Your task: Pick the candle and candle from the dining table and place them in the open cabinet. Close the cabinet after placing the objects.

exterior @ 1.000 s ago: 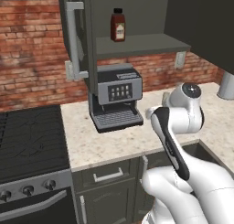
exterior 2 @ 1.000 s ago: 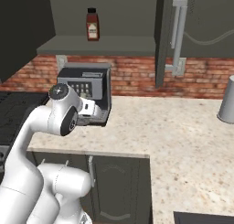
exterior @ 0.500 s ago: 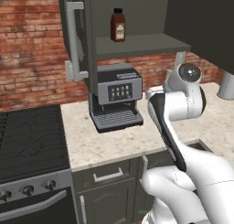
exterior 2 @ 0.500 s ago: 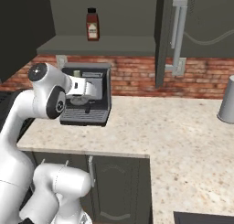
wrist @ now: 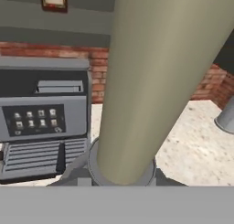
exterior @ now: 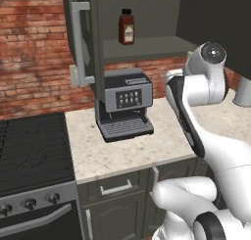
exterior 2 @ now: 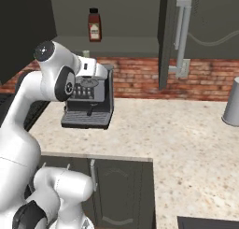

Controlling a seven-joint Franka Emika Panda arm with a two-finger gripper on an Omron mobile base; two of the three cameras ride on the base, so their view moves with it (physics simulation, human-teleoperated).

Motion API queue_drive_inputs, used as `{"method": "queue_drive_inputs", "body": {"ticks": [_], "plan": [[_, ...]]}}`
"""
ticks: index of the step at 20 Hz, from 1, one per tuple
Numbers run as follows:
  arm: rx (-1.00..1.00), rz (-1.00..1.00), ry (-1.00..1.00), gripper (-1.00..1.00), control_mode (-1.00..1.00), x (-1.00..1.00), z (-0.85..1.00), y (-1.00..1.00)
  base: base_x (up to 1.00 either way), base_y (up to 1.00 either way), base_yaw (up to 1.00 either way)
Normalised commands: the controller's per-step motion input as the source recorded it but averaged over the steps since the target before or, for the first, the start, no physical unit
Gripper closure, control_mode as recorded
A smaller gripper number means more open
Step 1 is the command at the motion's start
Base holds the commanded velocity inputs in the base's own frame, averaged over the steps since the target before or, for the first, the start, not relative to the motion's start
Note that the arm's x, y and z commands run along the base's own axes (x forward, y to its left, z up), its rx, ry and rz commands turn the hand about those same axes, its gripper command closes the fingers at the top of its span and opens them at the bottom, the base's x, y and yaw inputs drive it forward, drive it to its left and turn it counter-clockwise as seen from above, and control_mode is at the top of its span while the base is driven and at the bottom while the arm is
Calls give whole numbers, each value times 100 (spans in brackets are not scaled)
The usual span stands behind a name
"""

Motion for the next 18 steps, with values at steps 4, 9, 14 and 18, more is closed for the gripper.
{"method": "queue_drive_inputs", "body": {"ticks": [4, 9, 14, 18], "plan": [[0, 0, -3, 100, -100, 43, 47, -25, 0, 0, 0], [0, 0, -7, 100, -100, 50, 40, -7, 0, 0, 0], [-3, 0, -7, 100, -100, 41, 36, -5, 0, 0, 0], [-5, 0, -6, 100, -100, 39, 21, -8, 0, 0, 0]]}}
